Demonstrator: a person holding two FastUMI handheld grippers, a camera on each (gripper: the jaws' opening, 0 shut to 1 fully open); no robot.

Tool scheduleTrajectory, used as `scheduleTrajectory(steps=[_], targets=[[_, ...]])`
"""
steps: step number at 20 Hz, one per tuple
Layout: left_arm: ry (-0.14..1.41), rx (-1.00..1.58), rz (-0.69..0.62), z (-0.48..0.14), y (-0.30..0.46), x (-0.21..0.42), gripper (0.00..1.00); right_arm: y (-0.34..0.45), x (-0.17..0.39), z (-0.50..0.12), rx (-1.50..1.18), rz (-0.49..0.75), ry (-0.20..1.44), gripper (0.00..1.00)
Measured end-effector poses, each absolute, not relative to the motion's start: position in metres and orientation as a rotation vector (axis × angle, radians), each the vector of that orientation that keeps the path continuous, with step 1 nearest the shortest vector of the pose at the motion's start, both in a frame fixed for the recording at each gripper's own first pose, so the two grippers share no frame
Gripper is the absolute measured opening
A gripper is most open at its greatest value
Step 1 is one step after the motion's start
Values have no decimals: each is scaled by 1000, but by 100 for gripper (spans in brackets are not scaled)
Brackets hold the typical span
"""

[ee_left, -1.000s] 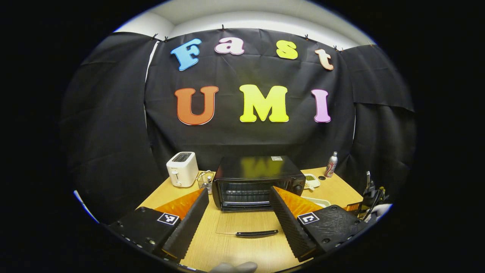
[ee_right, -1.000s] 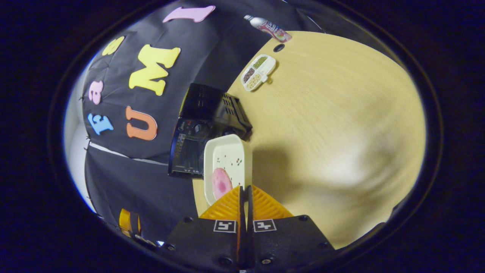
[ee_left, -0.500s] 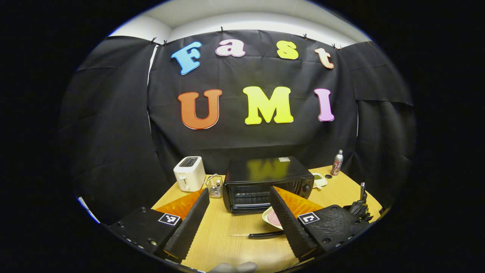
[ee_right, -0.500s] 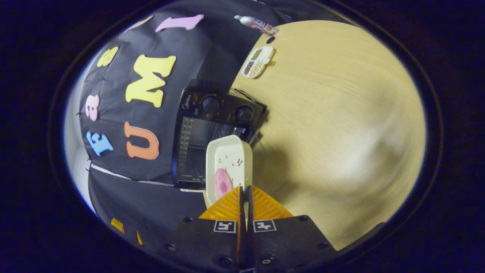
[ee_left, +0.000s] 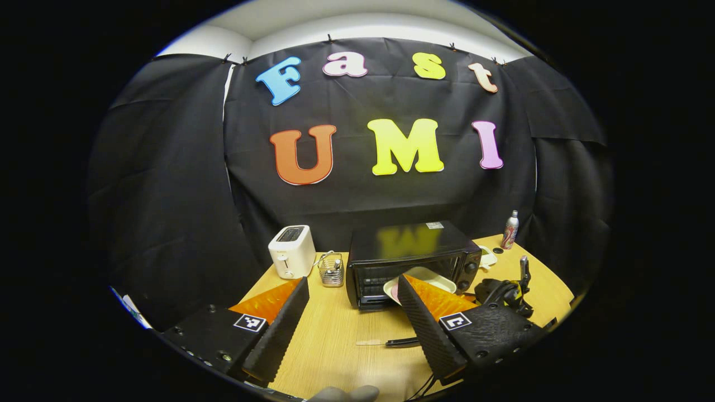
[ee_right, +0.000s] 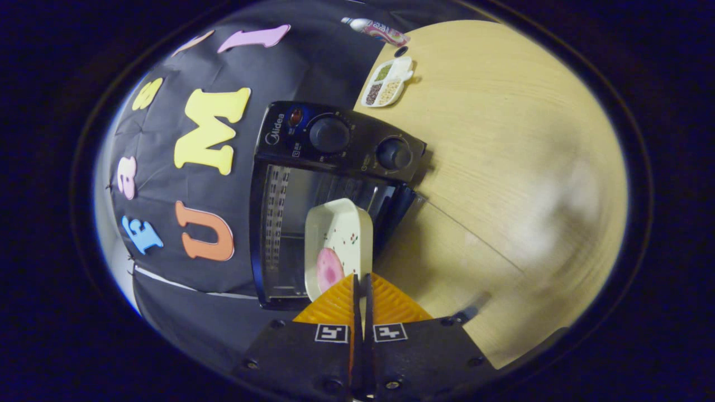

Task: Open the electric oven with the left hand, put the food in, and close the electric oven.

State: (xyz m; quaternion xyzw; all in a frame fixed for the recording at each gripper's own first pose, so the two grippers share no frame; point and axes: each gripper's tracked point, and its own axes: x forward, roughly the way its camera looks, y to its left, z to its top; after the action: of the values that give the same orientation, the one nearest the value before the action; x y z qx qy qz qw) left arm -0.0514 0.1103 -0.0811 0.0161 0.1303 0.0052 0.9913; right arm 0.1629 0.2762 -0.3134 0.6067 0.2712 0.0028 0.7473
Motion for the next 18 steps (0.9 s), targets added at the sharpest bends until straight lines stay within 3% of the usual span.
scheduleTrajectory(steps=[10,11,14,16,17,18], targets=[[289,15,51,-93,128,-36,97,284,227,-317,1298,28,501,0],[288,14,54,-93,129,-34,97,282,230,-309,1297,46,465,5],[291,6,68,-93,132,-32,97,279,240,-298,1259,77,421,7],[287,2,73,-91,133,-30,97,280,235,-295,1216,95,448,21],[281,-2,72,-89,134,-30,97,277,232,-295,1195,91,462,20],[279,-3,73,-88,133,-30,97,275,228,-296,1169,95,477,34]])
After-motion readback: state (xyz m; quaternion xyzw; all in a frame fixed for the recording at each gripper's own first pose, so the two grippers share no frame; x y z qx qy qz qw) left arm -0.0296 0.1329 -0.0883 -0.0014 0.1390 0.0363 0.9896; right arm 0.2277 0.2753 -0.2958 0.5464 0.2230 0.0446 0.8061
